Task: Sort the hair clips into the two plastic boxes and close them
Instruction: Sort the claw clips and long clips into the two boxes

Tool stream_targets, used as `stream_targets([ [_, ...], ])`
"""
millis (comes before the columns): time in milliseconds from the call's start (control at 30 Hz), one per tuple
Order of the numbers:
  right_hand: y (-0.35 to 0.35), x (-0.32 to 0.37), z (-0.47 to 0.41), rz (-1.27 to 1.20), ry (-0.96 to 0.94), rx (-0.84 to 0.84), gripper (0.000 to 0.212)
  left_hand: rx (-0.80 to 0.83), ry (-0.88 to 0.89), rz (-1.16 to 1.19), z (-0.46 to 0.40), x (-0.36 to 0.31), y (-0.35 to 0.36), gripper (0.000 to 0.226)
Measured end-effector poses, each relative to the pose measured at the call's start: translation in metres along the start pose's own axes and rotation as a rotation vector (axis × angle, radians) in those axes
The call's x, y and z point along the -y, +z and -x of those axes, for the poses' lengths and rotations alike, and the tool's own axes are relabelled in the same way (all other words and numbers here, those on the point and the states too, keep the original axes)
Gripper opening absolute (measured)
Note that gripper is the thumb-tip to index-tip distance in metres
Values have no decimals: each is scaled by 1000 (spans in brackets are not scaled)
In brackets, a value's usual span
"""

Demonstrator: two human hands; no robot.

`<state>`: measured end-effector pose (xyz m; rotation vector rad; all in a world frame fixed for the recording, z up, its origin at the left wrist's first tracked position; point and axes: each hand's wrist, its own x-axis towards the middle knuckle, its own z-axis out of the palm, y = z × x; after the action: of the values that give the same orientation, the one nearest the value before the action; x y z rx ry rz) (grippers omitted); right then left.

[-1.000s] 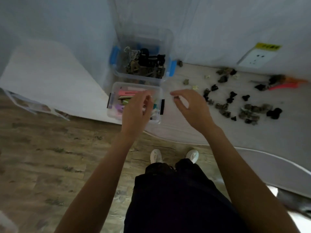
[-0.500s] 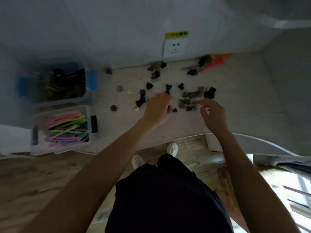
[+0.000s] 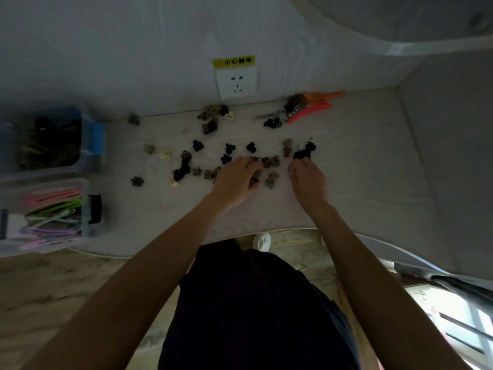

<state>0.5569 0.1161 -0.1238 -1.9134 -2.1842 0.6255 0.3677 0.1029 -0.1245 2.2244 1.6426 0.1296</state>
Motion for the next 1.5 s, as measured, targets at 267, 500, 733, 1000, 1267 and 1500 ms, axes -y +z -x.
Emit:
stream_targets([
  [267,-3,5,5,56,63,-14,29,-141,-222,-39,13,33,-9,29],
  [500,3,10,-15,-26,156,-27,27,-13,-212,-87,2,34,-16,27],
  [733,1,-9,3,-233,220,104,43,-21,-116,-113,-6,35,-8,17],
  [1000,-1,-2,-18,-74,244,35,28,-266,-27,215,-10,25,-19,18],
  [1267,-41,-19,-5,8,141,181,26,-211,-172,312,-73,15,-33,23],
  [1500,-63,-25,-72,57,-134,-185,20,-167,-65,12,-136,19,-22,38],
])
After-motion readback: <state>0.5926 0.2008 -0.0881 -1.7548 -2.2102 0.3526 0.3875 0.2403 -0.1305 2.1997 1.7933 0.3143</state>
